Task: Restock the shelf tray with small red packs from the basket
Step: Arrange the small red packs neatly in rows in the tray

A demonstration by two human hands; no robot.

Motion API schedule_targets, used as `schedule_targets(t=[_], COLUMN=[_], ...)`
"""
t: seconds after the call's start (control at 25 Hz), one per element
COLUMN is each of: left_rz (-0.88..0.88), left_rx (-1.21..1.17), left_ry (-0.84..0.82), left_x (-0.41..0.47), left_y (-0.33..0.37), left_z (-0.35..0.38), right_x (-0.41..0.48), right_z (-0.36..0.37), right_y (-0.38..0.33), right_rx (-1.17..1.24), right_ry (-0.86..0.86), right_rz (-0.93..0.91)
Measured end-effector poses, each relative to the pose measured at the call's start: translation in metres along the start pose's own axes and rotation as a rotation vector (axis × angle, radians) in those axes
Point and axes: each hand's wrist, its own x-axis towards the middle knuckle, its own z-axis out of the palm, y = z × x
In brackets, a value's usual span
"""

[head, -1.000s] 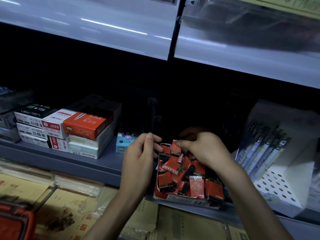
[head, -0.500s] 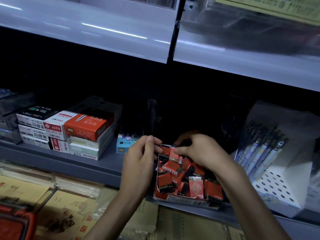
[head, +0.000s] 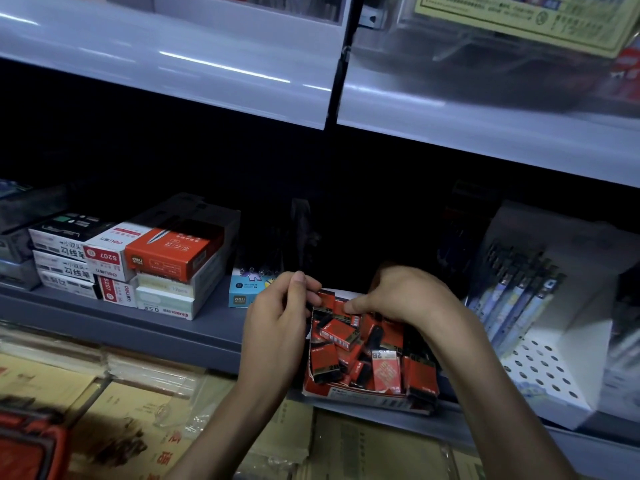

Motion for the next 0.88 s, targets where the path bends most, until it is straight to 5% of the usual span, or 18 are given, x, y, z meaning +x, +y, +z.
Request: schedule_targets(t=[0.56, 0.88], left_rz=[-0.008, -0.035], left_rx=[-0.013, 0.011], left_ry=[0.018, -0.023], left_x=[0.001, -0.003], left_y=[0.001, 0.003], left_z=[0.002, 0.000], right_x=[-0.001, -0.017], right_z=[-0.006, -0.011], right_y=[0.009, 0.024], right_rx=[0.347, 0.793], right_ry=[-0.008, 0.094], right_rz=[0.122, 0.085])
